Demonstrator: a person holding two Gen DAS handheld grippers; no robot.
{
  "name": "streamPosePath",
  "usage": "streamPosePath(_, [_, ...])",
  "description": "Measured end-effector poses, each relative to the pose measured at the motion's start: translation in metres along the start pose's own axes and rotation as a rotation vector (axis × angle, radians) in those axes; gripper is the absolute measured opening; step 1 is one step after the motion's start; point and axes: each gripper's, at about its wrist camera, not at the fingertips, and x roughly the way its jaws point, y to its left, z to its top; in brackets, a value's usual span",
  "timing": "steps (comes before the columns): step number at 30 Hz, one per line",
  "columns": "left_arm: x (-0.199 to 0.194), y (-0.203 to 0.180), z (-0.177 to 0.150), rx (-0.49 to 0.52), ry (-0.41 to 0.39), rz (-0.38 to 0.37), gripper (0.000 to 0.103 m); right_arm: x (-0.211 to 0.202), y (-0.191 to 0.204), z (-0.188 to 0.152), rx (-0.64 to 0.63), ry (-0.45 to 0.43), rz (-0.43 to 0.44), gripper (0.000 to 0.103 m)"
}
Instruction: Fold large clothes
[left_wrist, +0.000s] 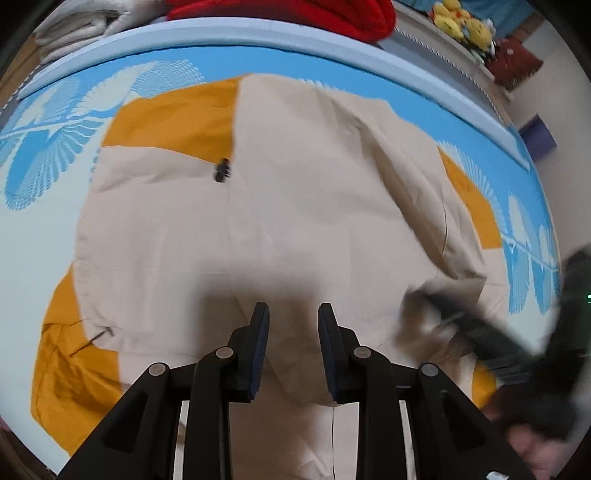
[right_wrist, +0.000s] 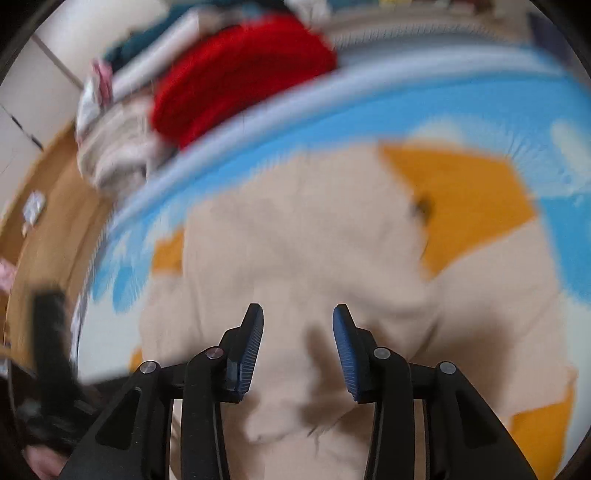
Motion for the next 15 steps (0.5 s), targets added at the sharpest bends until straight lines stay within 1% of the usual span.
streamPosePath(1, [-0.003,0.004,-0.001,-0.006,-0.001,-0.002,0.024,0.020,-0.002,-0.007,-0.004,0.078,-0.026,0.041])
streamPosePath(2, [-0.006,0.008,-0.002,-0.011,-0.002,-0.002,0.024,0.041,-0.005,-0.015,-0.018,0.171,-0.107,0.041])
streamPosePath(3, [-0.010,0.010,-0.002,-0.013,-0.003,-0.002,0.024,0.050,-0.008,-0.022,-0.029,0.206,-0.158,0.040])
streamPosePath(6, [-0.024,0.017,-0.003,-0.018,-0.023,-0.010,0.024,0.042,0.001,-0.021,-0.045,0.172,-0.179,0.041])
streamPosePath(8, [-0.034,0.019,-0.004,-0.017,-0.042,-0.013,0.024,0.022,0.014,-0.017,-0.070,0.082,-0.114,0.041])
streamPosePath(9, [-0.036,0.015,-0.004,-0.017,-0.050,-0.013,0.024,0.013,0.020,-0.016,-0.085,0.048,-0.096,0.041])
streamPosePath(11, [-0.048,0.017,-0.005,-0.018,-0.072,-0.014,0.024,0.011,0.027,-0.011,-0.119,0.027,-0.086,0.041])
streamPosePath(12, [-0.055,0.017,-0.007,-0.012,-0.095,-0.015,0.024,0.016,0.027,-0.013,-0.131,0.044,-0.093,0.043])
streamPosePath(14, [-0.068,0.017,-0.009,0.012,-0.126,-0.012,0.024,0.038,0.011,-0.023,-0.129,0.168,-0.179,0.043])
streamPosePath(15, [-0.077,0.016,-0.011,0.030,-0.147,-0.019,0.024,0.042,0.006,-0.027,-0.112,0.197,-0.227,0.043])
